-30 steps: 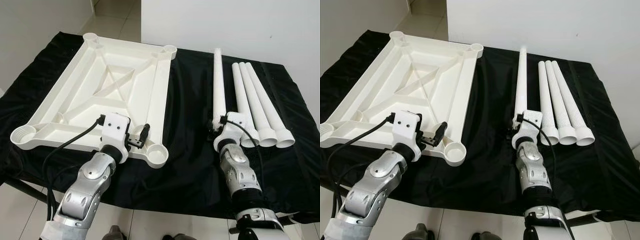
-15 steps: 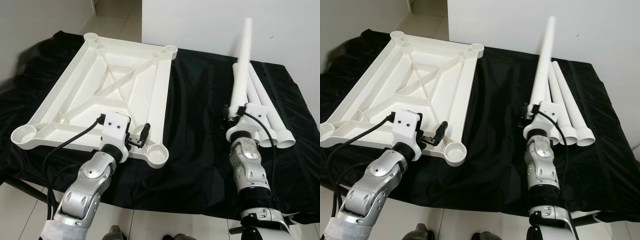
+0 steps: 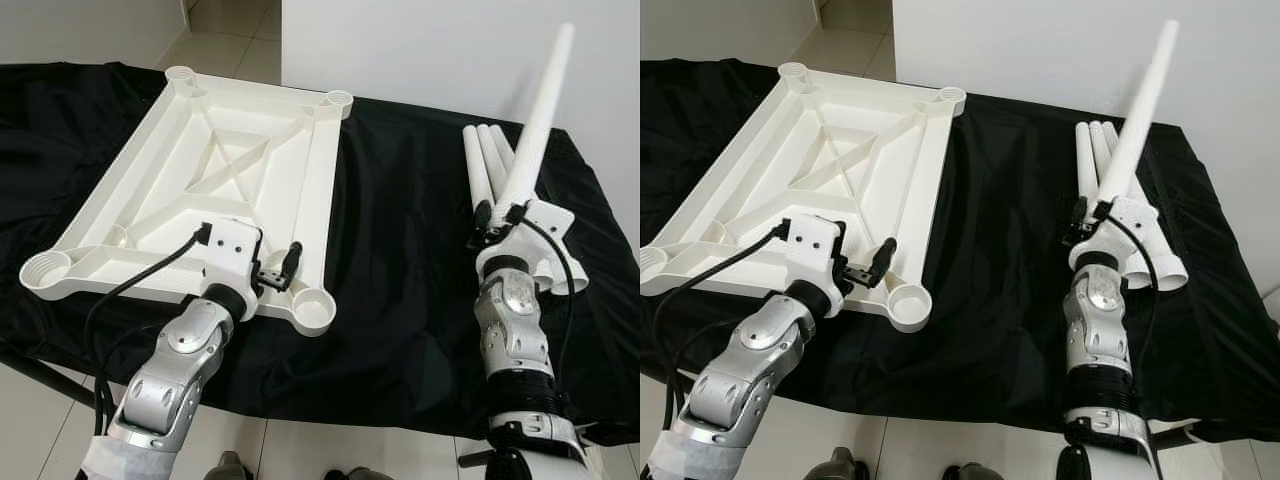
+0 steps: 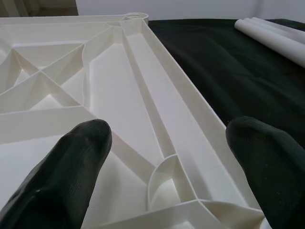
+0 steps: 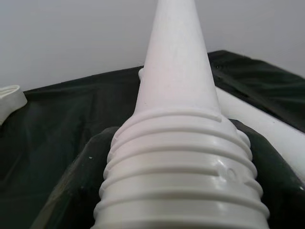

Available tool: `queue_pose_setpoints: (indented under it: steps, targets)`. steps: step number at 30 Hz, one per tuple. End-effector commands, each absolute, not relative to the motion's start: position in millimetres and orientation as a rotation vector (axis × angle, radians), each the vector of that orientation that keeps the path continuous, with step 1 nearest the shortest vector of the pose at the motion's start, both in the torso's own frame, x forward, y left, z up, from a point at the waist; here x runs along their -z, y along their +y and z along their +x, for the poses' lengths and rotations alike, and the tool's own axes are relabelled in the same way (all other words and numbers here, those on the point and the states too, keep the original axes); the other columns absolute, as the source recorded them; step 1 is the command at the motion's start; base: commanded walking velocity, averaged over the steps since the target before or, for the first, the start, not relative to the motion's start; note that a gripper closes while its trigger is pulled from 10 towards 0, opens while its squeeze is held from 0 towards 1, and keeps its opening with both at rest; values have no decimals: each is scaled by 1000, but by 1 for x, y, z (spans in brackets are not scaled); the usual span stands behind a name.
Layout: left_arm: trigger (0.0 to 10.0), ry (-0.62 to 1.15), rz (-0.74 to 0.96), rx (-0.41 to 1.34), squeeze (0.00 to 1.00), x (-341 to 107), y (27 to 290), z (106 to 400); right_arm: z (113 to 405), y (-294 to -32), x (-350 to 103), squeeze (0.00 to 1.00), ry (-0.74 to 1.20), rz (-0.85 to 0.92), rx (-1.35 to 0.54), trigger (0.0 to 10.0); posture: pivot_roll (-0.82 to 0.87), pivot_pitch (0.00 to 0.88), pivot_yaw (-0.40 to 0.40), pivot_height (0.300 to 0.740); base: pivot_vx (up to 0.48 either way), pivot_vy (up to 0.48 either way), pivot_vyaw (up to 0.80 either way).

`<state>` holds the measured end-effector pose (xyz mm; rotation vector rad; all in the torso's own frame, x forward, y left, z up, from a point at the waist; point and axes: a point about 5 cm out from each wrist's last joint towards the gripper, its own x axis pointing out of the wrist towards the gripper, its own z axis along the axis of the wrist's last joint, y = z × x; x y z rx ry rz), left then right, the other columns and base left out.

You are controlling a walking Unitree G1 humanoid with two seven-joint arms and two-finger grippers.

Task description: Building children table

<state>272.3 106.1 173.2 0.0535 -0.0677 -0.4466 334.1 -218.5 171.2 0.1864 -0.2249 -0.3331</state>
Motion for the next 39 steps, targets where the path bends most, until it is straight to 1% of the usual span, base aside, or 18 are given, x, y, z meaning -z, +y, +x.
queue_pose_setpoints:
  steps: [1, 7, 9, 11, 13, 17, 18, 19, 20, 22, 25, 29, 31, 34, 37, 39]
  targets:
    - [10000, -62, 55, 537, 0, -173, 100, 269, 334, -215, -179, 0, -253, 212, 313, 10000, 148, 77, -60, 740, 0, 0, 0]
    - [10000, -63, 60, 537, 0, -173, 101, 268, 333, -212, -179, 0, -247, 259, 303, 10000, 150, 76, -62, 740, 0, 0, 0]
    - [10000, -60, 62, 534, 0, -173, 102, 268, 333, -211, -176, 0, -188, 369, 342, 10000, 149, 69, -62, 740, 0, 0, 0]
    - [10000, -60, 62, 534, 0, -173, 103, 268, 333, -209, -176, 0, -173, 402, 347, 10000, 149, 69, -62, 740, 0, 0, 0]
    - [10000, -58, 63, 537, 0, -172, 101, 268, 335, -203, -179, 0, -156, 504, 349, 10000, 148, 69, -62, 740, 0, 0, 0]
    - [10000, -59, 67, 542, 0, -172, 100, 268, 336, -198, -181, 0, -149, 558, 347, 10000, 146, 66, -60, 740, 0, 0, 0]
    - [10000, -62, 68, 542, 0, -172, 101, 269, 336, -194, -183, 0, -140, 656, 342, 10000, 147, 65, -61, 740, 0, 0, 0]
    - [10000, -62, 68, 542, 0, -172, 101, 269, 336, -194, -183, 0, -140, 656, 342, 10000, 147, 65, -61, 740, 0, 0, 0]
    - [10000, -63, 70, 540, 0, -173, 101, 269, 337, -192, -185, 0, -140, 694, 338, 10000, 147, 65, -61, 740, 0, 0, 0]
    - [10000, -63, 71, 539, 0, -173, 101, 269, 337, -192, -185, 0, -141, 695, 338, 10000, 147, 65, -61, 740, 0, 0, 0]
    - [10000, -64, 70, 535, 0, -173, 102, 269, 337, -191, -186, 0, -107, 783, 347, 10000, 151, 67, -62, 740, 0, 0, 0]
    - [10000, -64, 69, 533, 0, -173, 102, 268, 337, -191, -191, 0, -118, 792, 336, 10000, 153, 71, -64, 740, 0, 0, 0]
    - [10000, -64, 70, 530, 0, -173, 102, 268, 336, -191, -195, 0, -147, 855, 314, 10000, 155, 74, -64, 740, 0, 0, 0]
    - [10000, -65, 72, 525, 0, -173, 103, 268, 334, -192, -198, 0, -162, 856, 314, 10000, 156, 78, -62, 740, 0, 0, 0]
    - [10000, -65, 72, 522, 0, -173, 104, 269, 332, -191, -199, 0, -159, 852, 315, 10000, 155, 82, -61, 740, 0, 0, 0]
    - [10000, -65, 73, 515, 0, -174, 105, 270, 329, -189, -202, 0, -159, 787, 296, 10000, 151, 86, -56, 740, 0, 0, 0]
